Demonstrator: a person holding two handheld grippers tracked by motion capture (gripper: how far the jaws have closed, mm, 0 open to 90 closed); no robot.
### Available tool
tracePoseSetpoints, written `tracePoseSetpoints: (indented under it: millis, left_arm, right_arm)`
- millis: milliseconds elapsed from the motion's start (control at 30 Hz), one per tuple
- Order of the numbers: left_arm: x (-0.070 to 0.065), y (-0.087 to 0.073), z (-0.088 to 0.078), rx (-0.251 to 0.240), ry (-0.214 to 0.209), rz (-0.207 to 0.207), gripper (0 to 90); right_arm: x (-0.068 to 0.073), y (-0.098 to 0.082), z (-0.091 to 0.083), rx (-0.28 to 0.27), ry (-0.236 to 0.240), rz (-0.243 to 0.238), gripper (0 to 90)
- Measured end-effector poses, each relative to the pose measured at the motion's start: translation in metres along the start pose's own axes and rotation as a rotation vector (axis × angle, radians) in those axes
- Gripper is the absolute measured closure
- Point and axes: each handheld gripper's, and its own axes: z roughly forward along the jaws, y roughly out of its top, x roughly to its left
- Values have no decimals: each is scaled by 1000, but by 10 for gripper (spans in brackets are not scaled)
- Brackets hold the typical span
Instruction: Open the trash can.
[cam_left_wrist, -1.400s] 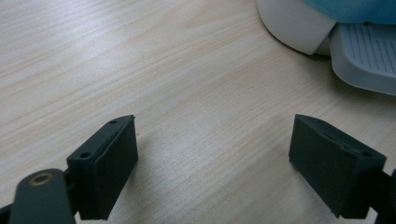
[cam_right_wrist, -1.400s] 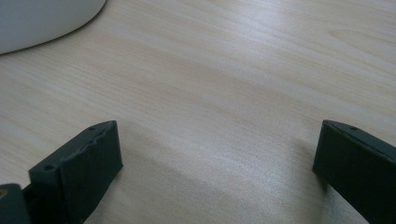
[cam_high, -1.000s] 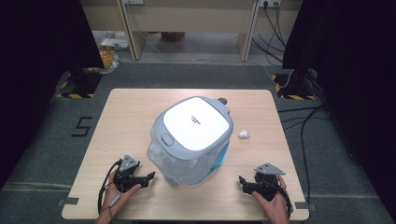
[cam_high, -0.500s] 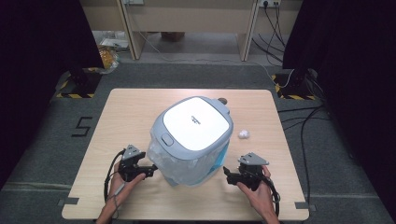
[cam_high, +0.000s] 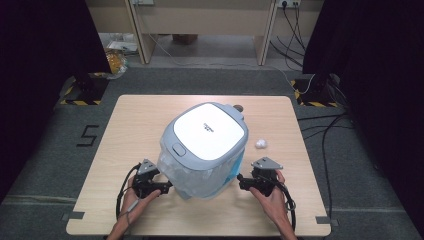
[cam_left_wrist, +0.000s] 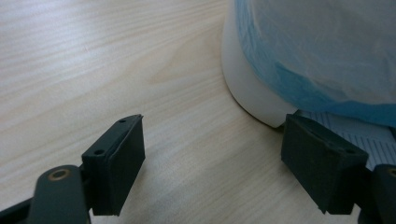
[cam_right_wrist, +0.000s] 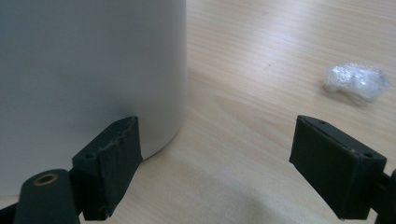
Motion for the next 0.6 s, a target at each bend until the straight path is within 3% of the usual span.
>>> tracePoseSetpoints:
  millis: [167, 267, 333, 433, 600]
  left_arm:
    - [-8, -1, 2, 3, 21, 27, 244]
    - [-10, -1, 3, 4, 21, 29, 239]
    - [-10, -2, 4, 7, 7, 20, 239]
    - [-11, -1, 6, 7, -2, 11, 231]
    - [-11, -1, 7, 7, -7, 9, 222]
  right_arm:
    - [-5, 4, 11, -23, 25, 41, 202]
    - [-5, 11, 18, -20, 16, 34, 241]
    - [-4, 17, 22, -14, 3, 21, 321]
    - [-1, 28, 31, -8, -35, -3, 341]
    - [-6, 41, 47, -7, -14, -1, 348]
